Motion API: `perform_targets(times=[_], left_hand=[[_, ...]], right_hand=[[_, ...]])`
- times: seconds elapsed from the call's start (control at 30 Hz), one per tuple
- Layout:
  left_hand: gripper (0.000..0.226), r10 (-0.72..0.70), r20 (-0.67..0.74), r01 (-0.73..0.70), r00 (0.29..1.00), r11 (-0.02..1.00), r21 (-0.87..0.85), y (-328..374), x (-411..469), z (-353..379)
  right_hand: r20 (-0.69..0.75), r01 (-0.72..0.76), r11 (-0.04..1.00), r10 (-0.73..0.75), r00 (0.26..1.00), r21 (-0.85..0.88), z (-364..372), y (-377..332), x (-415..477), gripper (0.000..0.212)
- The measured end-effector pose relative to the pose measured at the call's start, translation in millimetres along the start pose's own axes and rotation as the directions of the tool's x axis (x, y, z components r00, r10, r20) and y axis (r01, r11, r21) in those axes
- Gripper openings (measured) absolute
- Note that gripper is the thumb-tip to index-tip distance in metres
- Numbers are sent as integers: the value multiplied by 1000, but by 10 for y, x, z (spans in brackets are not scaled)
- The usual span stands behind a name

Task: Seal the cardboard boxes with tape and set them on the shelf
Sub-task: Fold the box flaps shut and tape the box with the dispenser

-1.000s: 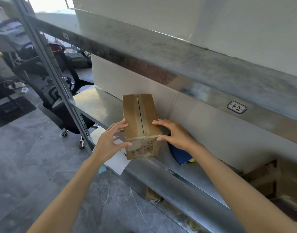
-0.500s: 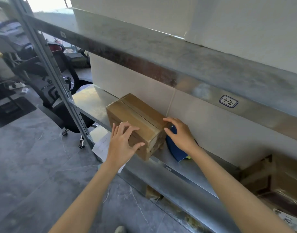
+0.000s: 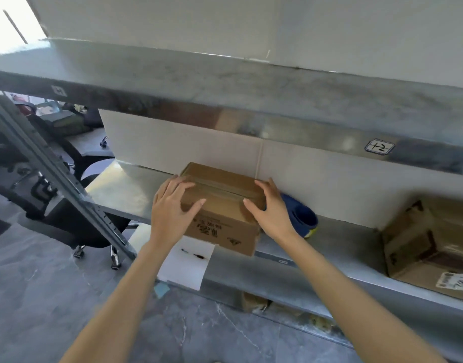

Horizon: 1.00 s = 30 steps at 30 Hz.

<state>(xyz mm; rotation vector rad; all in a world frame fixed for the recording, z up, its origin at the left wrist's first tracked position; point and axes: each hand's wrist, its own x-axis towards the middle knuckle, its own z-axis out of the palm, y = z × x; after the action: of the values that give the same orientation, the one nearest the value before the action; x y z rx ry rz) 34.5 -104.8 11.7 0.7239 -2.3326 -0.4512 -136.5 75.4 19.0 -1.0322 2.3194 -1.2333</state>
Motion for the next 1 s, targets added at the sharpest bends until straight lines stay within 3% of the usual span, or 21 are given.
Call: perform_targets(times=[0.17, 0.4, 0.67, 0.83, 1.0], left_hand=[[71, -118, 246, 154, 962, 979, -132, -263, 213, -54], [56, -98, 148, 120, 984, 982, -149, -384, 314, -17], [53, -15, 254, 106, 967, 930, -351, -435, 390, 47], [51, -48, 197, 123, 979, 914, -387, -458, 369, 158], [54, -20, 262, 104, 965, 945, -310, -476, 462, 72]], right_hand=[[60, -38, 999, 40, 997, -35, 79, -65, 47, 74], [-5, -88, 995, 88, 996, -48, 97, -128, 47, 68], [-91, -137, 989, 141, 986, 57, 257, -169, 55, 65], [-166, -101, 993, 89, 982, -62, 340, -95, 94, 64], [-160, -76, 991, 57, 986, -113, 301, -74, 113, 65]])
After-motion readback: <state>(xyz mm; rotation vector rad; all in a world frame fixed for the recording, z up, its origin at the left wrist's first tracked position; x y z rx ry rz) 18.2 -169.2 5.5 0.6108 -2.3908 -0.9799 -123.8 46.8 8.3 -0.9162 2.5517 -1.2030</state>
